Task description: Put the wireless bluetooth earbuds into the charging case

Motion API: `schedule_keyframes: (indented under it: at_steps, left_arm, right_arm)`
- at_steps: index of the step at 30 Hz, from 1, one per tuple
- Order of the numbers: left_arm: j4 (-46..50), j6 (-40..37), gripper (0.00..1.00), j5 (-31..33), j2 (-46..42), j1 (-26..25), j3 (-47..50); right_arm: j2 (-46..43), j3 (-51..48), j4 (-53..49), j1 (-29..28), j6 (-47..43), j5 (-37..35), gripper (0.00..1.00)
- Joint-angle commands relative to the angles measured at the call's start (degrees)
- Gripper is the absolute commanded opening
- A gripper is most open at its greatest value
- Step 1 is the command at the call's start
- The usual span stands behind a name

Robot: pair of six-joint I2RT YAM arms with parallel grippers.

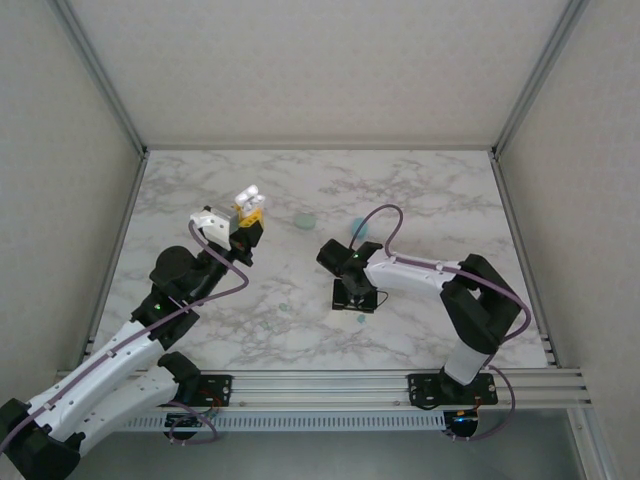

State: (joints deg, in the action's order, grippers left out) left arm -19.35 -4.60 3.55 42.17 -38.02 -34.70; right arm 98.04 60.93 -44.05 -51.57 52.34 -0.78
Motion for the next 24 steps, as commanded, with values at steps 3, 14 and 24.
schedule_keyframes:
  at_steps: [3, 14, 24]
  left_arm:
    - [-0.8, -0.2, 0.15, -0.3, -0.1, 0.5, 0.1]
    - [-0.6, -0.1, 0.15, -0.3, 0.2, 0.5, -0.1]
    - [-0.8, 0.1, 0.15, -0.4, 0.7, 0.4, 0.0]
  right_arm:
    - [2.8, -0.3, 1.5, 0.0, 1.2, 0.9, 0.5]
    - [6.9, 4.7, -1.6, 0.0, -4.2, -2.6, 0.46]
    - [7.9, 6.2, -2.9, 0.0, -5.7, -4.1, 0.4]
